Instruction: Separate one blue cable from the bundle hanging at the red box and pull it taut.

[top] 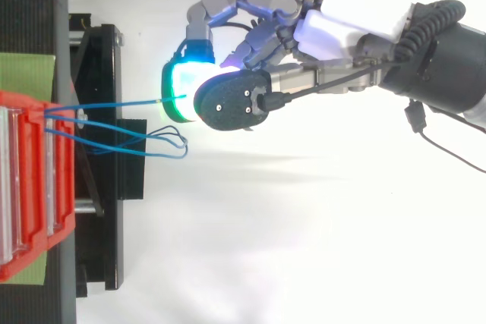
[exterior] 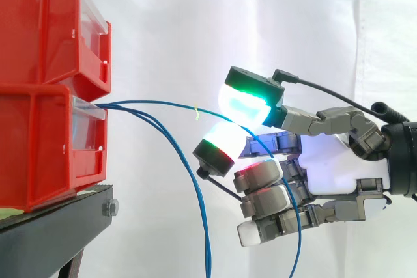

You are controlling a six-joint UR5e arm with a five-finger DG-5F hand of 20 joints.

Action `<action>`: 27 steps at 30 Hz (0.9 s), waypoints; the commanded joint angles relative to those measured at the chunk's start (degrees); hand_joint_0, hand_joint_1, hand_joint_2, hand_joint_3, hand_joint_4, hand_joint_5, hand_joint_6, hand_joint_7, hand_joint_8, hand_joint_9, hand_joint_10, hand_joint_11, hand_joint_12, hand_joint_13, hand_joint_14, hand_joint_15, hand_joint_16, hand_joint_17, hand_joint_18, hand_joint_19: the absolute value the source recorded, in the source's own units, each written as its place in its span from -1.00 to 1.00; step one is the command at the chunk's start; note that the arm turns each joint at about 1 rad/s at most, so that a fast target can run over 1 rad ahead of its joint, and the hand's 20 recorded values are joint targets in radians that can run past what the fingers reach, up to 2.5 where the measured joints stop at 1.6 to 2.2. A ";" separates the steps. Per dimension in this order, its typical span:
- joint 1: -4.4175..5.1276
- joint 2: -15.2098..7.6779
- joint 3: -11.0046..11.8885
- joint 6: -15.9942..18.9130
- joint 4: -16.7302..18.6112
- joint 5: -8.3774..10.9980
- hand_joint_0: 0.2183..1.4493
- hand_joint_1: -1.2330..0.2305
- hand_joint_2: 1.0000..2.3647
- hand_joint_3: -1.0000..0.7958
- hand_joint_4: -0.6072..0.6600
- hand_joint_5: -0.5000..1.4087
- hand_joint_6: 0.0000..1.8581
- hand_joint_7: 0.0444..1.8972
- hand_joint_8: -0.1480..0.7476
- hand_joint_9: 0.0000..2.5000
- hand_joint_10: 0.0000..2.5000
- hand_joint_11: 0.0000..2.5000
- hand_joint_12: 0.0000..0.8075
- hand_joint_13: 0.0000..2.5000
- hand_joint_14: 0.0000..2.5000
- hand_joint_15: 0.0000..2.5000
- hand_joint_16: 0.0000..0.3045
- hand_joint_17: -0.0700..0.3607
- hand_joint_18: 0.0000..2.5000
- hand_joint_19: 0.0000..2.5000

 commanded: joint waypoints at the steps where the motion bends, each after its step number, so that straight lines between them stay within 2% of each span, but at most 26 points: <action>1: 0.00 0.04 0.05 -0.01 -0.12 -0.03 -0.17 -0.33 -1.00 -0.43 -0.16 -0.67 0.03 0.18 -0.14 -0.21 -0.78 0.18 -0.32 -0.11 -1.00 0.25 -0.76 -0.30 -0.43 -0.42; 10: 0.35 0.04 -0.04 -0.09 -2.05 0.14 -0.16 -0.33 -1.00 -0.40 -0.14 -0.67 0.03 0.18 -0.15 -0.20 -0.74 0.18 -0.33 -0.10 -0.97 0.30 -0.76 -0.30 -0.42 -0.40; 13: 0.35 0.04 -0.04 -0.09 -2.23 0.05 -0.16 -0.33 -1.00 -0.40 -0.14 -0.67 0.03 0.18 -0.17 -0.23 -0.42 0.10 -0.34 -0.12 -0.81 0.27 -0.76 -0.30 -0.40 -0.37; 16: 0.35 0.04 -0.04 -0.09 -2.23 0.32 -0.16 -0.33 -1.00 -0.40 -0.14 -0.67 0.03 0.18 -0.16 -0.25 -0.24 0.06 -0.33 -0.14 -0.61 0.22 -0.76 -0.30 -0.37 -0.31; 20: 0.35 0.04 -0.04 -0.09 -2.23 0.32 -0.15 -0.33 -1.00 -0.40 -0.13 -0.67 0.03 0.17 -0.16 -0.25 -0.21 0.04 -0.34 -0.18 -0.35 0.18 -0.76 -0.30 -0.32 -0.21; 27: 0.35 0.04 0.05 -0.09 -2.23 0.32 -0.15 -0.33 -1.00 -0.40 -0.13 -0.67 0.03 0.16 -0.15 -0.26 -0.19 0.03 -0.36 -0.19 -0.18 0.11 -0.77 -0.30 -0.29 -0.15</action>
